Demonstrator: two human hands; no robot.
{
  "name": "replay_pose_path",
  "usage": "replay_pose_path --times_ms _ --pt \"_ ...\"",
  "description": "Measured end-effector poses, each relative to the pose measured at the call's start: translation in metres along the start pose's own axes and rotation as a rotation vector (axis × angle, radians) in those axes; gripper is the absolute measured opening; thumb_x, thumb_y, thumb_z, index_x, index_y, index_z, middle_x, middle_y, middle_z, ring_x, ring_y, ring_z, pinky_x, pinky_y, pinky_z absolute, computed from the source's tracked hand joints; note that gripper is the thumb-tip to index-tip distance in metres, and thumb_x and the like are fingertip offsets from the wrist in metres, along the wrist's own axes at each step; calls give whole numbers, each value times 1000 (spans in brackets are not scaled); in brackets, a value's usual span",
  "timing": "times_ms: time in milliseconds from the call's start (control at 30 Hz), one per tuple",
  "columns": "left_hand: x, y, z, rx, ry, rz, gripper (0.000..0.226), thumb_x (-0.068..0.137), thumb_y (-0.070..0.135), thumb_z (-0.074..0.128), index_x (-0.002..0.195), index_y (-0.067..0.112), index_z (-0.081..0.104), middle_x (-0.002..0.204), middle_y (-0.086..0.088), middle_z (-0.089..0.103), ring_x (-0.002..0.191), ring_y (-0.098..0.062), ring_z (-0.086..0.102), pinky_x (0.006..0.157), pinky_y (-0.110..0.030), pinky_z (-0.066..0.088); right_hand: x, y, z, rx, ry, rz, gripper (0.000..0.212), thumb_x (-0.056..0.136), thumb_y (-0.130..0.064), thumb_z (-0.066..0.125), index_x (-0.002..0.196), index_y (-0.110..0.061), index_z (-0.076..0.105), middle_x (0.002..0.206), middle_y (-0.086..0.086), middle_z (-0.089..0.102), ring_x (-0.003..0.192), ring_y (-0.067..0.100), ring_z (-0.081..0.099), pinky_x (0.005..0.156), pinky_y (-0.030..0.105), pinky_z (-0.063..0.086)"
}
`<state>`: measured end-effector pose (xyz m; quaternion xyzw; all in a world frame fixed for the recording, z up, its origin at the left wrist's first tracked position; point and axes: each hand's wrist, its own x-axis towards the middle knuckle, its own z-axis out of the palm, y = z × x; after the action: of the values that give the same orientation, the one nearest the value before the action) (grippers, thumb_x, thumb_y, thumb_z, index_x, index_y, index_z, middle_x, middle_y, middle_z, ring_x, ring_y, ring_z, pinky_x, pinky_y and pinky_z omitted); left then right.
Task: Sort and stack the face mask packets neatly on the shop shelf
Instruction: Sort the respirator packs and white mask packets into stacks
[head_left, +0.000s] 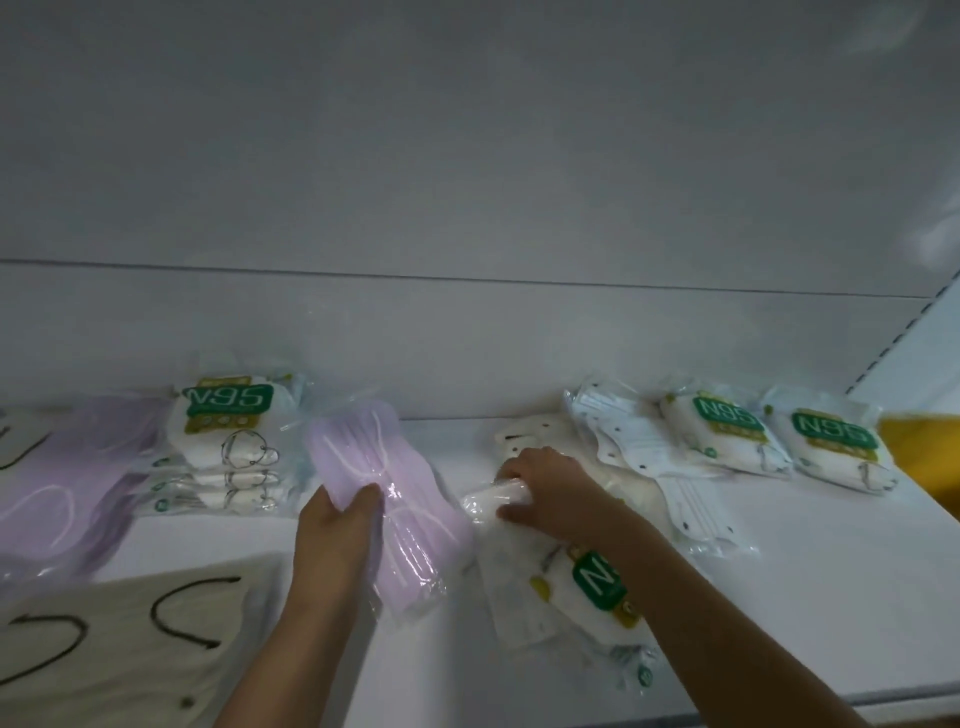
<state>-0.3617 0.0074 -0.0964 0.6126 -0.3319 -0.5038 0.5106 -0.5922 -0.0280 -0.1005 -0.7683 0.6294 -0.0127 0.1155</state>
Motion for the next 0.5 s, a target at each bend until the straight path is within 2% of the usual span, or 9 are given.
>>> replay_pose_path --times_ms 67,167,233,300,367,400,467,500 --pt "-3 0 -2 7 -21 -13 14 91 5 58 84 13 67 74 -7 69 69 -27 64 69 -35 50 2 8 -19 127 149 -14 35 90 -37 68 120 -20 65 118 0 63 114 18 55 89 19 30" --pt "0 -6 -7 14 -49 -37 9 92 10 61 95 12 70 87 -8 74 80 -28 69 78 -39 54 -2 19 -56 353 633 95 18 89 -27 71 104 -16 73 97 -7 65 91 12 62 75 2 31" --pt "2 -6 -9 28 -59 -54 11 93 15 63 101 12 70 94 -9 74 88 -29 70 85 -41 53 -9 16 -78 534 881 117 14 89 -24 71 102 -20 75 97 -12 67 88 1 61 79 -3 34" --pt "4 -6 -9 42 -64 -68 9 93 17 63 99 14 69 95 -9 73 89 -28 69 85 -39 52 -18 9 -87 529 972 -5 17 91 -16 69 106 -20 75 101 -11 69 90 -1 62 84 4 42" --pt "5 -4 -8 53 -74 -69 7 94 16 61 95 14 68 94 -8 73 89 -28 68 84 -38 51 -26 5 -75 314 909 -145 28 91 -4 65 108 -22 75 106 -8 70 97 4 63 90 18 47" --pt "4 -3 -8 53 -80 -65 8 94 15 61 95 14 69 94 -8 73 89 -27 68 83 -38 51 -30 6 -63 202 818 -186 35 87 0 62 109 -24 75 109 -7 70 102 9 62 95 27 48" --pt "4 -3 -8 40 -87 -64 9 95 13 60 98 13 68 92 -7 72 86 -25 67 77 -34 51 -38 16 -38 21 495 -180 51 82 3 59 116 -33 70 124 -11 65 117 12 56 106 44 43" --pt "4 -4 -8 28 -84 -69 10 95 12 59 99 13 68 91 -7 72 83 -24 67 73 -31 50 -44 21 -27 -25 295 -131 58 82 2 57 124 -37 64 135 -15 57 128 10 47 113 46 34"
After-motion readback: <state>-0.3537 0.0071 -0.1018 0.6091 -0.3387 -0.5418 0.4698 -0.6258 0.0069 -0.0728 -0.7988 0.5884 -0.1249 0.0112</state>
